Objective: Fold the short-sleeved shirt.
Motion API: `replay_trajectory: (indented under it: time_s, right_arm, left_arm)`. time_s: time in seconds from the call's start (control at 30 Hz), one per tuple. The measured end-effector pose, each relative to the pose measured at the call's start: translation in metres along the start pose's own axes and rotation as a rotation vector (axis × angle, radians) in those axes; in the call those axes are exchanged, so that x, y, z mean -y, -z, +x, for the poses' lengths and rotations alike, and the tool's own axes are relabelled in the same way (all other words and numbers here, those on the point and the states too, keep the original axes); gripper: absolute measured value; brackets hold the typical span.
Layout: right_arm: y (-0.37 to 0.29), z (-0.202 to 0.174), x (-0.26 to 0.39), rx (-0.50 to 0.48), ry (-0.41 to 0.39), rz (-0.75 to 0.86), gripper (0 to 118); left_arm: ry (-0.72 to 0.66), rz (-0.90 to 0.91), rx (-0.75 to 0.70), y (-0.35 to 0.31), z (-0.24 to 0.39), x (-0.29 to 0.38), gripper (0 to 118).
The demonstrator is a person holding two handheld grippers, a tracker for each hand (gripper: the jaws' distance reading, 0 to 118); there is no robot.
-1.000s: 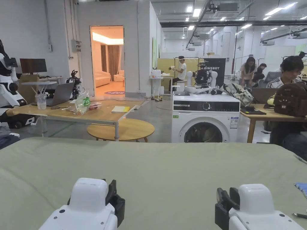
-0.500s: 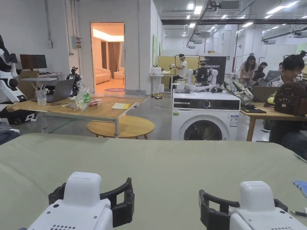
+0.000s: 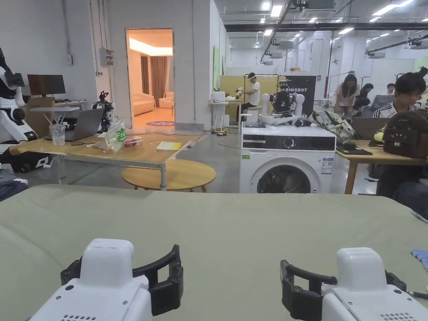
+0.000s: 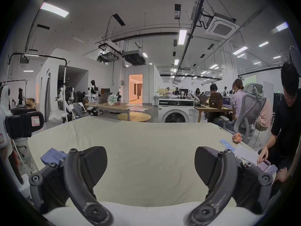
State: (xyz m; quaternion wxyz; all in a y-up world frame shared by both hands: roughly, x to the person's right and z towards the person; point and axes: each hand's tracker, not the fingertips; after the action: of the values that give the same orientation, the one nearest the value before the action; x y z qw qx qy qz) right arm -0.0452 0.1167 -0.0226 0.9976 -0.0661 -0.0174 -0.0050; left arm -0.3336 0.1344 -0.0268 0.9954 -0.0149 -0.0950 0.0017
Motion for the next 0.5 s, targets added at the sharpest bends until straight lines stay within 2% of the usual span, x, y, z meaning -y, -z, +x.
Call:
replay_trajectory:
  time_s: [0.2, 0.3, 0.5]
  right_arm:
    - [-0.001, 0.003, -0.001, -0.009, 0.042, -0.003, 108]
    - [0.001, 0.007, 0.0, -0.01, 0.108, -0.017, 108]
    - [0.002, 0.026, 0.004, -0.114, 0.378, -0.023, 108]
  left_arm:
    - [-0.03, 0.0, 0.005, -0.001, -0.002, 0.003, 95]
    - [-0.033, -0.017, 0.004, -0.001, -0.001, 0.002, 95]
    - [-0.006, -0.018, 0.004, -0.004, 0.002, -0.002, 95]
